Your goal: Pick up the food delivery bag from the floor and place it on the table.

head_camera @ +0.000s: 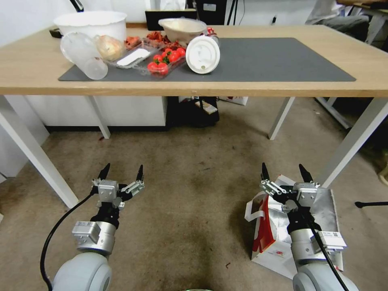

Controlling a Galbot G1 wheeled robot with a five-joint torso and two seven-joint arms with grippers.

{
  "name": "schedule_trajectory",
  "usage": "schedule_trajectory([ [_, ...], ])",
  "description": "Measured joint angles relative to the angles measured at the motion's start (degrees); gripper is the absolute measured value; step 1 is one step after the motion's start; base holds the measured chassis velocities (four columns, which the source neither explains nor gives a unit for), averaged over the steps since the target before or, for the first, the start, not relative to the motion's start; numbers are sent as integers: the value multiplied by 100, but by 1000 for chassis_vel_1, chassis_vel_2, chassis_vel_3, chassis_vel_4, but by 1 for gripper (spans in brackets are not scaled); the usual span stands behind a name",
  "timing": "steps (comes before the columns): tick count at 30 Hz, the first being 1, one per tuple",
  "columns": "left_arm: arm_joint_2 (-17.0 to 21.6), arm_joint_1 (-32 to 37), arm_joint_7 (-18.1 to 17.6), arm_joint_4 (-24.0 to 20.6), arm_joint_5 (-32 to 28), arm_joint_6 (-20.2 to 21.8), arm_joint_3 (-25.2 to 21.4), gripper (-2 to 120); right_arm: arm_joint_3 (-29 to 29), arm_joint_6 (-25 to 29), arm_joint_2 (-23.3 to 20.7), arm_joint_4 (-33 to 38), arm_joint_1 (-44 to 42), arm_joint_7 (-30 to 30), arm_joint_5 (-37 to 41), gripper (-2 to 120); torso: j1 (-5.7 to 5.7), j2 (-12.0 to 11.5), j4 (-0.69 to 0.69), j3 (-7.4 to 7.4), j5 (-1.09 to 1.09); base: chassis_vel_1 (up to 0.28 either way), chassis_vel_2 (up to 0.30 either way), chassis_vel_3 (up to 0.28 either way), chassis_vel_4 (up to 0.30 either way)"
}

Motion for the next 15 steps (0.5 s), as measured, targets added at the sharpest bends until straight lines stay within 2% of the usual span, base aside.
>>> schedule_trajectory([
  [9,-1,1,-1,-2,3,-4,-6,99,4,19,-8,-35,-7,-1,1,100,-17,-212,0,-184,0,0,0,0,0],
  [15,5,3,-7,11,5,-14,-9,99,11,29,9,-43,-12,-1,-1,100,-36,-273,0,-183,0,0,0,0,0],
])
